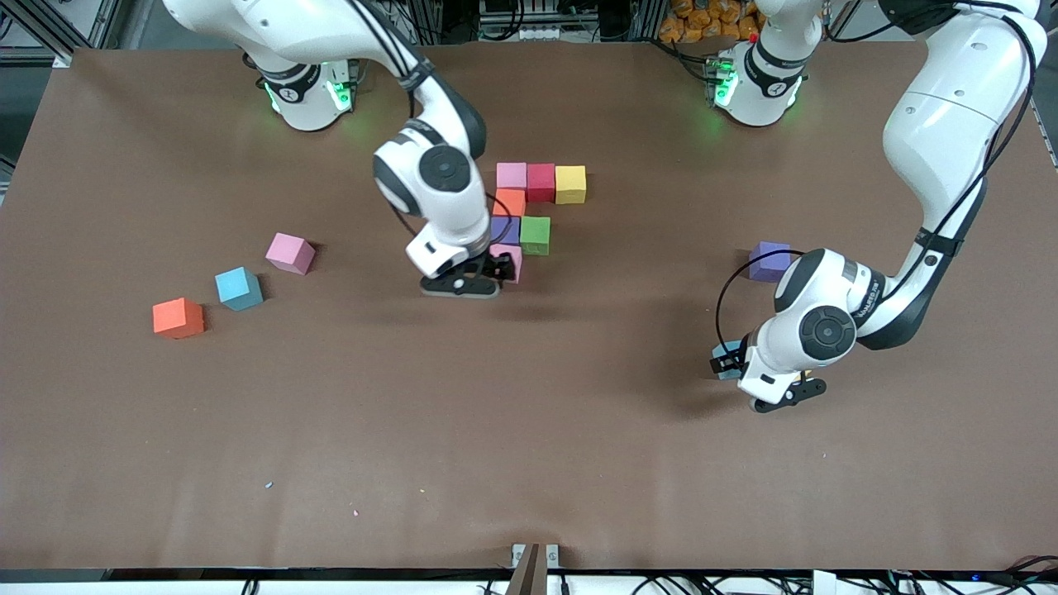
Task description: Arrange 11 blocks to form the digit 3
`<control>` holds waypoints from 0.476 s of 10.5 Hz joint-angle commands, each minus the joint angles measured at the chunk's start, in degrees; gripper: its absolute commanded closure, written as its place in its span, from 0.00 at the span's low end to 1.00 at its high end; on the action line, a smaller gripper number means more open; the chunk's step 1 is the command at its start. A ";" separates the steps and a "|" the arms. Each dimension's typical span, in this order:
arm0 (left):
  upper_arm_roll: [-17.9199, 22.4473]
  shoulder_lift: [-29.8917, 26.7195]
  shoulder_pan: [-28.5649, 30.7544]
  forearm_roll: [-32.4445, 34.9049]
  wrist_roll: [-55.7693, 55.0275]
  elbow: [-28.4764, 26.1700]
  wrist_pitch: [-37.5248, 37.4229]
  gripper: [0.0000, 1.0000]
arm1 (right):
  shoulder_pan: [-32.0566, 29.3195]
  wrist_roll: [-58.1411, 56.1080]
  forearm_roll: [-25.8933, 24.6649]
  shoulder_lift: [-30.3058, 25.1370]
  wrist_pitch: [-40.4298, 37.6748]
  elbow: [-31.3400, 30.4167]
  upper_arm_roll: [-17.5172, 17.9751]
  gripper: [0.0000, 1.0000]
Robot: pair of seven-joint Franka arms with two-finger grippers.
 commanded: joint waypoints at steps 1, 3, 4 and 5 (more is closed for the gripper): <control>0.27 0.12 -0.49 1.40 -0.75 0.58 0.33 0.35 | -3.31 -10.01 1.28 -4.53 -0.65 -6.23 0.25 0.00; 0.27 -0.23 -0.31 0.61 -1.98 0.58 0.24 0.79 | -5.60 -19.08 1.28 -8.48 0.40 -12.12 -0.89 0.00; 0.19 -0.50 -0.05 0.35 -4.43 0.58 0.15 1.00 | -6.05 -23.73 1.28 -10.33 0.41 -14.67 -0.99 0.00; -0.07 -0.93 -0.13 0.34 -7.41 0.58 -0.19 1.00 | -7.44 -29.08 1.28 -12.78 0.50 -18.09 -1.51 0.00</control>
